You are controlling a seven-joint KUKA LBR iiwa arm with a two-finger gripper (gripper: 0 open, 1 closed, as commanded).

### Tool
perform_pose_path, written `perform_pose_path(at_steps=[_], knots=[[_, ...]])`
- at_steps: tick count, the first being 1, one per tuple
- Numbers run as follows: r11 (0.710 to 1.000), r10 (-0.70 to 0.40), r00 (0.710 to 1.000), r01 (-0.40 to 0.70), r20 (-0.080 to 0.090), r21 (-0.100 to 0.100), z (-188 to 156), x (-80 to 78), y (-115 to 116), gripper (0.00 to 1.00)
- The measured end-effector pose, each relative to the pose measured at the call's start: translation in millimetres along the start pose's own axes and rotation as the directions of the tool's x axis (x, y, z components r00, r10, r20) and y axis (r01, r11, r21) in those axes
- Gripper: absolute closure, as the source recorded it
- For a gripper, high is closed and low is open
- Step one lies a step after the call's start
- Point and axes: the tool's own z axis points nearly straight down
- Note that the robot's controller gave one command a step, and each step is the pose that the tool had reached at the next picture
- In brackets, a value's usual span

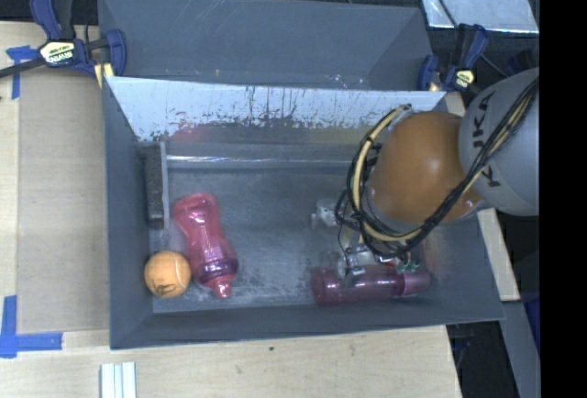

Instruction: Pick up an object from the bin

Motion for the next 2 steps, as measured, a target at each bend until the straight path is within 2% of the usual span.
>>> perform_pose_path(at_steps=[1,2], knots=[[1.000,0.003,1.000,-0.003,-0.006,0.002,-20.1,-5.0,6.6,0.00],[0.986,-0.168,0.985,0.168,0.032,0.019,-4.6,-66.4,-102.1,0.00]])
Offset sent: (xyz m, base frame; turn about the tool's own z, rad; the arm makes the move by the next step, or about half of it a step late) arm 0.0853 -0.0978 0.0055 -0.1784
